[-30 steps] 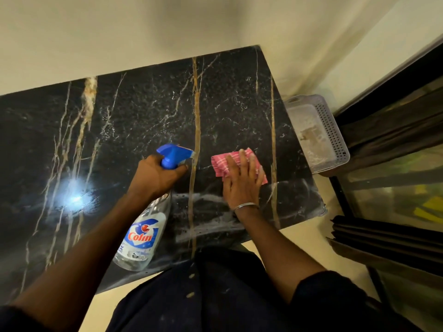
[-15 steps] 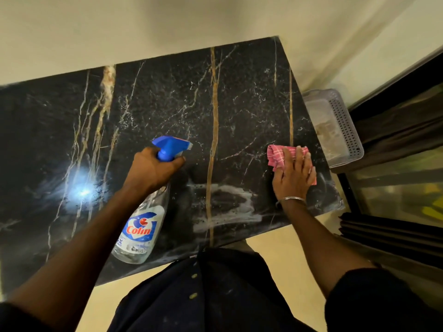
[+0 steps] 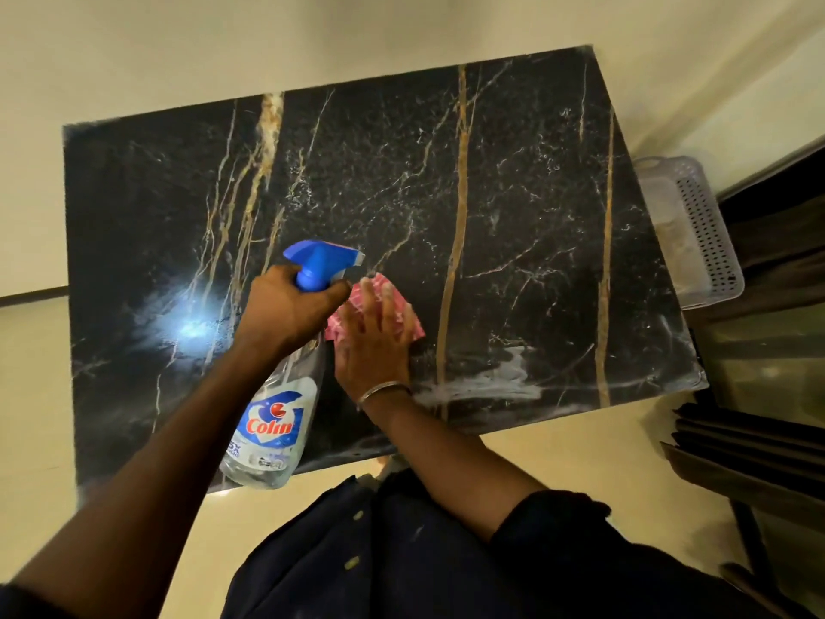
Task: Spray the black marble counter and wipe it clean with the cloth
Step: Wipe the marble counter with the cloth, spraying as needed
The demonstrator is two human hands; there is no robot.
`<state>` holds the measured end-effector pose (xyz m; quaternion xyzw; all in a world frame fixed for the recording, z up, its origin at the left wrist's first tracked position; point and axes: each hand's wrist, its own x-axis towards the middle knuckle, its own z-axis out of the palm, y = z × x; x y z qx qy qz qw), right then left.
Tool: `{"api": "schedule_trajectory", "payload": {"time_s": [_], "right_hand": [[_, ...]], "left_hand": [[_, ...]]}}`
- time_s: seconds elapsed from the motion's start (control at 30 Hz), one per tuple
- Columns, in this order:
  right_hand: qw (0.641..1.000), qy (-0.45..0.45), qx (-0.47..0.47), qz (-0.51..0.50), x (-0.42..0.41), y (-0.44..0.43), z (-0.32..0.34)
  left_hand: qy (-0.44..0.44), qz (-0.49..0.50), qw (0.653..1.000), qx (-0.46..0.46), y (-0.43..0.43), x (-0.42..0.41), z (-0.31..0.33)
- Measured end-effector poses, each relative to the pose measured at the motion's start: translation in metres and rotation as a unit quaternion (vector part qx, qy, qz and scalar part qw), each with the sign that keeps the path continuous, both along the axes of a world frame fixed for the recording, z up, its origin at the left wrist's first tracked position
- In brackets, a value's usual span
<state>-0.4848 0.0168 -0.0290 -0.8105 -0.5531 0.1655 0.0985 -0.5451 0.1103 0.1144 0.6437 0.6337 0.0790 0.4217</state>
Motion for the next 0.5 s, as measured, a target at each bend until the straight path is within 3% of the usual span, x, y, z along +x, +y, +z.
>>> {"api": "schedule_trajectory", "payload": {"time_s": [0.17,0.33,0.5], "right_hand": [[0.997,0.037,0.034,0.062,-0.050,0.009,0.006],[0.989,0.011,0.049,0.142,-0.025,-0.006,-0.002],[0.998,-0.046,0.018,0.030,0.054,-0.046,-0.004]], "left_hand": [[-0.003,0.008,1.000,0.008,-0.003,-0.027,0.001],[-0.002,-0.007,1.000,-0.012,-0.004,-0.038,-0.007],[-0.006,-0.026,0.999,-0.033,-0.009,-0.022,-0.010]]}}
